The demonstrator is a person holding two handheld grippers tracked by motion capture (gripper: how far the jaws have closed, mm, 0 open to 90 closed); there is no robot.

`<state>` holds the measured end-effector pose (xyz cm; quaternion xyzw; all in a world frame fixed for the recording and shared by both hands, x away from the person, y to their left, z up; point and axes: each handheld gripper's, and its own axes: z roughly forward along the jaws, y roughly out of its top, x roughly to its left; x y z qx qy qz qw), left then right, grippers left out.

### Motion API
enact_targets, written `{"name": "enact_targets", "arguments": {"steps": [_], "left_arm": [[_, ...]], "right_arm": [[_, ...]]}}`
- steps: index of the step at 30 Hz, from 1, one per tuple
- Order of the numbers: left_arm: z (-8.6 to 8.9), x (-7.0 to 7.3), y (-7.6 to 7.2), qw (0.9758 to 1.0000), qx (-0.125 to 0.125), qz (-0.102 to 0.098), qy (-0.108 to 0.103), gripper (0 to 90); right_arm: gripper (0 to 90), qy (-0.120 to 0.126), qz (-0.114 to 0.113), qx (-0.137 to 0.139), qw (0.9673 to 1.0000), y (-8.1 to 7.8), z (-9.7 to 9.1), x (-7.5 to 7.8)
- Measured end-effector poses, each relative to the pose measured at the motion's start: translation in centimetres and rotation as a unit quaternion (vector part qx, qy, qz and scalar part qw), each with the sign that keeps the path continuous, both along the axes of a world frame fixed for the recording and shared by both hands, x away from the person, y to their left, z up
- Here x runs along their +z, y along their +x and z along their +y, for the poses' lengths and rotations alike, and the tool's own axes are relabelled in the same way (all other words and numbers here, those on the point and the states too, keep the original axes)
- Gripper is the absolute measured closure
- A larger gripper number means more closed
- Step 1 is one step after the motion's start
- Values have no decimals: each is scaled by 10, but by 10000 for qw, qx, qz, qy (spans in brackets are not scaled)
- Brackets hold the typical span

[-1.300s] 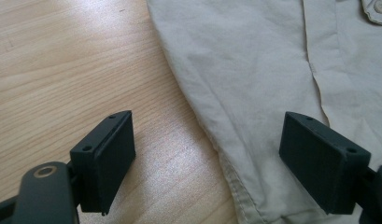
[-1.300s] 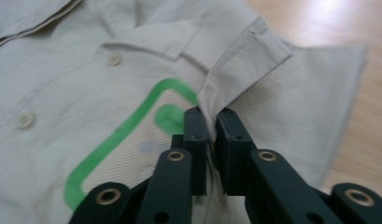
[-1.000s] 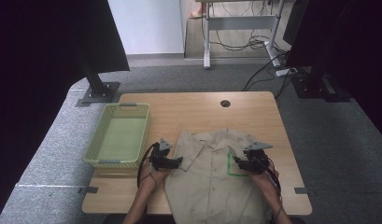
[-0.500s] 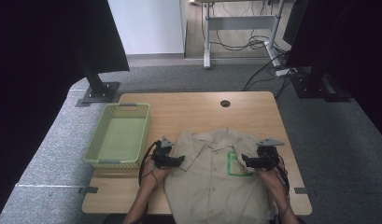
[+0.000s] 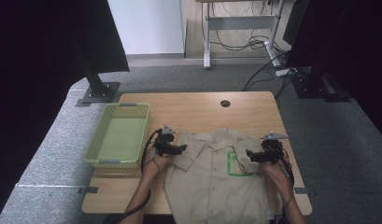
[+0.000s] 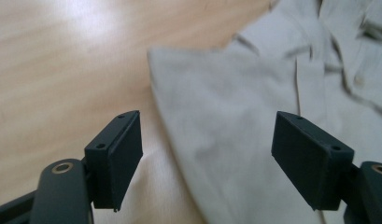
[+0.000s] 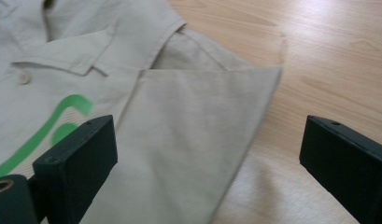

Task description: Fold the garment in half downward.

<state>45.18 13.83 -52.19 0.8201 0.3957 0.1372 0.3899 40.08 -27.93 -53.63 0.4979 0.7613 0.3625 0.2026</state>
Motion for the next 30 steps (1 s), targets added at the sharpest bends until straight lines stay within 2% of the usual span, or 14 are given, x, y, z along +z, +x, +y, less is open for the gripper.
{"name": "enact_targets", "arguments": {"steps": [7,12,15,18,23,27,30], "left_arm": [[-9,3,23,9998,111,24,173,249],[-12,-3,39,9997,121,152,114,269],[-13,-7,45,9997,37,259,-11,287],[-15,-11,48,9995,-20,324,-3,310],[-19,-15,47,9994,-140,321,53,395],[-21,-15,46,9994,-193,285,102,448],[-21,-15,45,9992,-240,288,146,480]], "right_arm": [[49,-95,90,-80,9999,17,-9,-2],[78,-50,136,-155,9998,29,-13,-5],[117,-48,182,-146,9997,36,-13,-8],[158,-53,259,-182,9995,42,-14,-12],[245,-3,337,-158,9993,47,-14,-17],[340,-67,296,-105,9995,48,-12,-16],[397,-207,271,-58,9994,47,-9,-15]]}}
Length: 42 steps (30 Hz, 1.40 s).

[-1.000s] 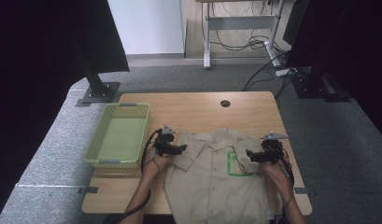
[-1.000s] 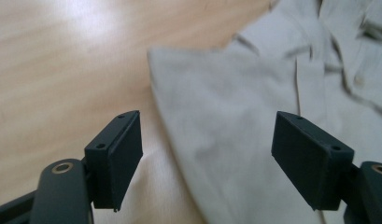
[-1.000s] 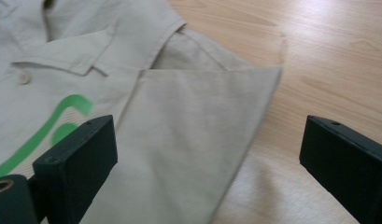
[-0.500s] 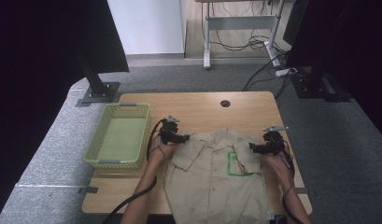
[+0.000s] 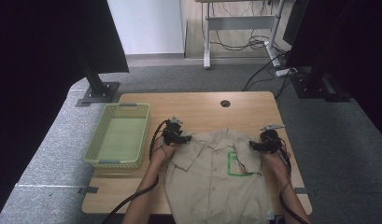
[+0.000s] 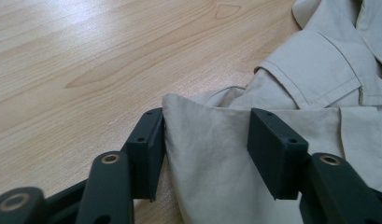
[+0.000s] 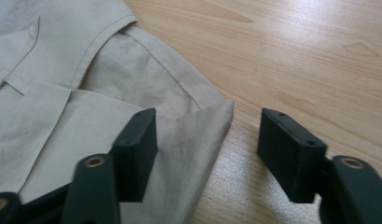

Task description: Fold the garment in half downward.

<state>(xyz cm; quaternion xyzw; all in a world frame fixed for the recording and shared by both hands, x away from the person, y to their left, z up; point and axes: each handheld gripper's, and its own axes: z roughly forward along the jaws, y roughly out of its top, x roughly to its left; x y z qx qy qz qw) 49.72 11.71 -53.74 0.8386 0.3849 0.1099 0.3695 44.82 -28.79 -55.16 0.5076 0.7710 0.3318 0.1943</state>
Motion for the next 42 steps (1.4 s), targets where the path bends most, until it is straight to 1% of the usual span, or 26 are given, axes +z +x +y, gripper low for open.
{"name": "enact_targets", "arguments": {"steps": [3,4,5,7,8,10,12,14,16,19,21,24,26,27,29,30,31,33,35,36,37,38,39,40,41,42], "left_arm": [[0,-1,0,10000,-2,-8,40,529],[0,0,0,10000,-11,-18,68,555],[0,0,0,10000,3,-39,66,592],[0,0,-1,10000,-22,10,59,690],[0,1,-1,9999,-44,-1,100,742],[0,3,-2,9999,-76,-23,126,833],[-1,5,-4,9997,-78,-96,203,866],[-1,8,-5,9994,-67,-192,278,873],[0,14,-7,9991,-24,-313,280,875],[4,26,-10,9983,44,-562,131,877],[7,37,-13,9971,78,-756,6,879],[11,54,-17,9949,132,-978,-197,880],[11,64,-21,9930,123,-1165,-152,883],[12,69,-23,9919,117,-1260,-140,883],[14,80,-26,9893,182,-1428,-243,883],[16,83,-26,9894,225,-1402,-293,883],[15,83,-25,9899,237,-1383,-224,883],[14,79,-22,9905,293,-1344,33,884],[15,75,-16,9914,347,-1265,-10,884],[15,76,-14,9912,371,-1271,-16,884],[16,80,-13,9903,372,-1342,-18,884],[17,88,-14,9883,371,-1479,-57,884],[18,100,-18,9855,356,-1656,-130,884],[20,114,-24,9815,340,-1865,-271,884],[23,130,-34,9765,290,-2097,-405,885],[27,146,-47,9703,212,-2367,-456,885]], "right_arm": [[489,-26,9,75,10000,0,2,1],[538,-26,17,101,9999,0,3,2],[585,-33,26,122,9999,0,4,3],[684,-117,26,145,9998,-1,6,4],[738,-158,41,153,9998,-1,7,5],[814,-244,41,175,9995,-1,9,6],[848,-294,3,196,9994,-2,11,8],[859,-307,-40,213,9993,-4,12,11],[864,-320,-73,218,9992,-5,11,14],[865,-371,-157,243,9989,-7,11,22],[865,-355,-258,247,9987,-9,10,29],[868,-237,-536,150,9982,-13,8,42],[869,-465,-675,189,9965,-15,13,50],[869,-528,-789,199,9953,-17,14,56],[869,-396,-1042,152,9937,-21,15,70],[869,-317,-1133,125,9930,-22,15,77],[869,-283,-1110,128,9933,-22,15,80],[869,-505,-986,145,9937,-18,19,80],[870,-525,-874,103,9947,-12,20,76],[870,-504,-871,86,9949,-9,20,75],[870,-485,-890,71,9948,-6,20,77],[870,-474,-961,60,9942,-5,20,82],[870,-461,-1091,47,9930,-5,20,90],[870,-450,-1279,44,9908,-7,20,100],[870,-431,-1510,43,9876,-12,19,113],[870,-437,-1773,54,9832,-21,18,127]]}}
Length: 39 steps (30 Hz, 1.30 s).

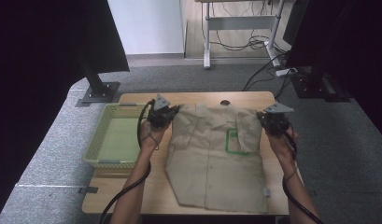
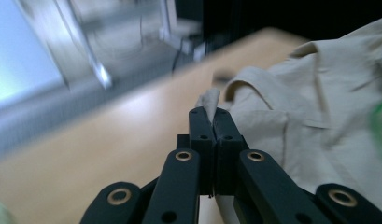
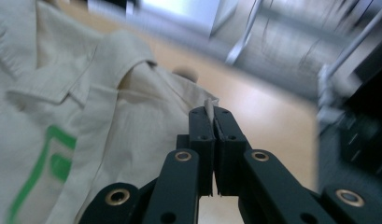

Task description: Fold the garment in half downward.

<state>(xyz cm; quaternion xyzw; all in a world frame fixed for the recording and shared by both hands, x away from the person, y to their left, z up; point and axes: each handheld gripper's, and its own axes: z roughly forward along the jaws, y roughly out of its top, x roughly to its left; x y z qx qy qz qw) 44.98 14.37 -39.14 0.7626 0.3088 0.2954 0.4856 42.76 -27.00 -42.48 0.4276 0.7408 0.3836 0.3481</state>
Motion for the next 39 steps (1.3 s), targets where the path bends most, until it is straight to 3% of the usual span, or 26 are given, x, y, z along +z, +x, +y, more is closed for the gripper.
{"name": "enact_targets", "arguments": {"steps": [2,3,5,6,8,10,13,15,17,23,28,30,34,39], "left_arm": [[10,25,-36,9984,-76,-563,31,885],[15,29,-53,9974,-143,-701,7,885],[22,21,-78,9970,-225,-720,163,884],[25,10,-86,9975,-241,-643,187,884],[26,-18,-92,9990,-254,-333,133,884],[25,-47,-91,9996,-237,-11,124,884],[22,-83,-88,9987,-164,405,245,884],[22,-100,-86,9976,-132,607,290,884],[23,-112,-85,9964,-74,765,353,883],[26,-132,-85,9918,61,1154,547,880],[27,-140,-83,9885,148,1379,609,863],[26,-135,-81,9891,211,1369,491,775],[19,-114,-78,9904,54,1363,206,546],[-2,-88,-71,9908,-185,1339,69,451]], "right_arm": [[870,-38,-644,67,9979,-28,-3,27],[870,-74,-944,115,9954,-46,-5,37],[870,43,-1265,173,9918,-81,-12,43],[870,201,-1253,261,9916,-94,-15,38],[870,318,-1068,339,9932,-110,-16,14],[870,528,-660,405,9956,-116,-15,-17],[870,599,-84,437,9972,-118,-11,-62],[869,578,246,455,9970,-118,-10,-83],[868,505,478,477,9964,-117,-9,-95],[852,372,862,568,9940,-118,-8,-107],[816,196,1307,658,9890,-116,-6,-119],[783,191,1395,683,9877,-116,-7,-121],[575,469,1272,666,9885,-117,-12,-109],[317,626,991,495,9919,-106,-16,-91]]}}
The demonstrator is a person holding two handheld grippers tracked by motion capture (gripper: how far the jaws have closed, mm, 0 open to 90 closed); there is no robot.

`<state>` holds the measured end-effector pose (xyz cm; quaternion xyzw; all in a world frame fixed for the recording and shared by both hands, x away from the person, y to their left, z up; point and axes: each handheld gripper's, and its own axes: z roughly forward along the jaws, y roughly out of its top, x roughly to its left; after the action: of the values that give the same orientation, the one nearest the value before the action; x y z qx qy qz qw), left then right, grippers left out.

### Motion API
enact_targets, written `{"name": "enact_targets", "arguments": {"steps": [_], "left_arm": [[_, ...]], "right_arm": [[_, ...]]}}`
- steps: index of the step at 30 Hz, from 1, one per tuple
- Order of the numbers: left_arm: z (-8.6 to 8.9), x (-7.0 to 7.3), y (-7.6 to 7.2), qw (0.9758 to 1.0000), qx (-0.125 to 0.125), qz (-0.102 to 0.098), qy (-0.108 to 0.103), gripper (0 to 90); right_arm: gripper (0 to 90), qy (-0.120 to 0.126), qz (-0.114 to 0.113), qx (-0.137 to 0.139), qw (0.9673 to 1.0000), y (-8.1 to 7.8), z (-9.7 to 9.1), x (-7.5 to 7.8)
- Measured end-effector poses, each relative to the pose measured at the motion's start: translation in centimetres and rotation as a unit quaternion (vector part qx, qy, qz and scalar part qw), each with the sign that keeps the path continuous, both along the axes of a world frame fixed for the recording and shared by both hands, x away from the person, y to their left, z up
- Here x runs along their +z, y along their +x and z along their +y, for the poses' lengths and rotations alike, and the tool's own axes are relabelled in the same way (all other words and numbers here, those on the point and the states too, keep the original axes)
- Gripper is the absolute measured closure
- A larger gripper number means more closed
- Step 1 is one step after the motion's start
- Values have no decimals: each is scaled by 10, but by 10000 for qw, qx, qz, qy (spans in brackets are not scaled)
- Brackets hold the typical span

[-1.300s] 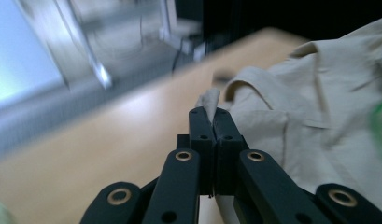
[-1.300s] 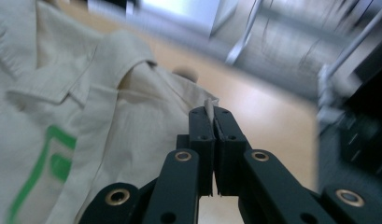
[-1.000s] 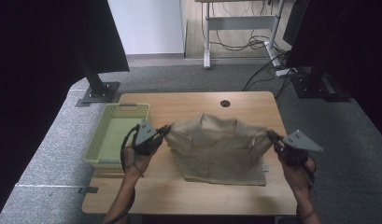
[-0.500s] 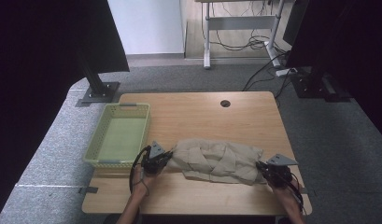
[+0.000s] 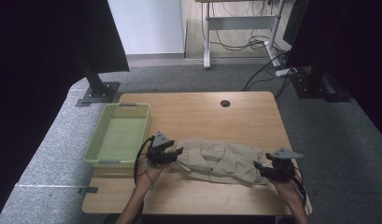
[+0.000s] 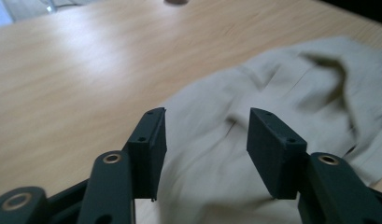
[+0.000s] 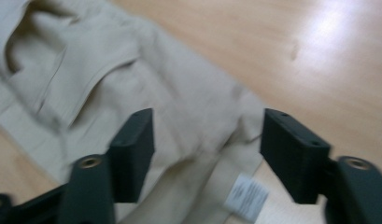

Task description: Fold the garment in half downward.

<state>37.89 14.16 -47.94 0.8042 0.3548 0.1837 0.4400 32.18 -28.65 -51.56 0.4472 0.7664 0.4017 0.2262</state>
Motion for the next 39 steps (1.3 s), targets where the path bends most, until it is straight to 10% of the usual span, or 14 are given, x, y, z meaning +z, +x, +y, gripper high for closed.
{"name": "enact_targets", "arguments": {"steps": [8,12,19,25,30,39], "left_arm": [[-57,-3,15,9963,-527,636,227,399],[-79,-17,21,9915,-508,919,770,428],[-82,-32,16,9813,-501,956,1596,798],[-66,1,-12,9923,-592,248,1058,857],[-46,13,-44,9944,-748,-144,733,858],[-39,-19,-78,9820,-1678,-43,869,764]], "right_arm": [[162,-230,377,-276,9986,51,4,-5],[160,-447,635,-315,9965,74,10,-22],[173,-512,865,-277,9945,84,14,-38],[177,-438,885,-353,9945,83,11,-39],[180,-434,890,-442,9941,82,12,-39],[179,-374,810,-485,9948,79,12,-40]]}}
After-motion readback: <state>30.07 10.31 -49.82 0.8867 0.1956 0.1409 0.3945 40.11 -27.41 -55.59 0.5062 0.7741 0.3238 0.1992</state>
